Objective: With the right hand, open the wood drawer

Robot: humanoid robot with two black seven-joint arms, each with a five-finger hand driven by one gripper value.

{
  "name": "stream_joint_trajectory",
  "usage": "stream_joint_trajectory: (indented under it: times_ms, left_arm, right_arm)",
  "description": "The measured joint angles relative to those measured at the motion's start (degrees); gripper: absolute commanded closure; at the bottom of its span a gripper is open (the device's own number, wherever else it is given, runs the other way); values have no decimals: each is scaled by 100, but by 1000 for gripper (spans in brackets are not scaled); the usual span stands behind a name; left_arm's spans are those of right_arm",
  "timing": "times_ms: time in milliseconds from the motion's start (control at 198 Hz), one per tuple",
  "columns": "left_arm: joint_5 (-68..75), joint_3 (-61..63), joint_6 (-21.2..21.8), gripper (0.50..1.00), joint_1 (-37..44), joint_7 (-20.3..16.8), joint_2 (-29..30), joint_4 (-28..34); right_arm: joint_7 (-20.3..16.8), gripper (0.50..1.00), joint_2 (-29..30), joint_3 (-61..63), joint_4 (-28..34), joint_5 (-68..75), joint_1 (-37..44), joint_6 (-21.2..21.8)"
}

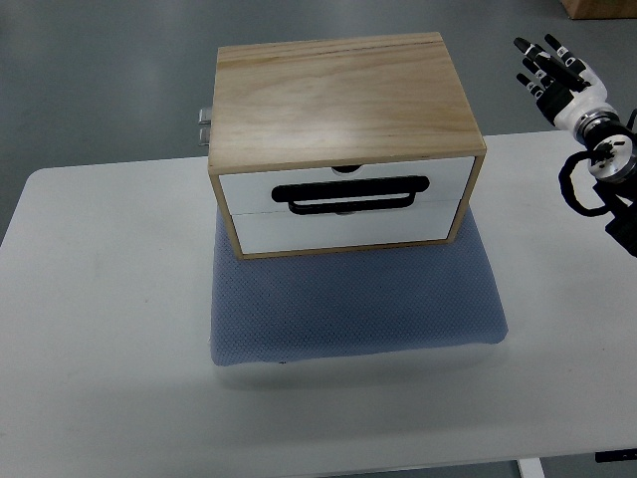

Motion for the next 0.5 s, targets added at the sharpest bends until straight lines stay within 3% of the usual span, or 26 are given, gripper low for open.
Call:
stream_joint_trajectory:
  times_ms: [499]
  left_arm:
    - [0, -8, 0, 500, 0, 1, 0, -2]
  right_arm:
    - [0, 556, 34, 7, 0, -28, -7, 230]
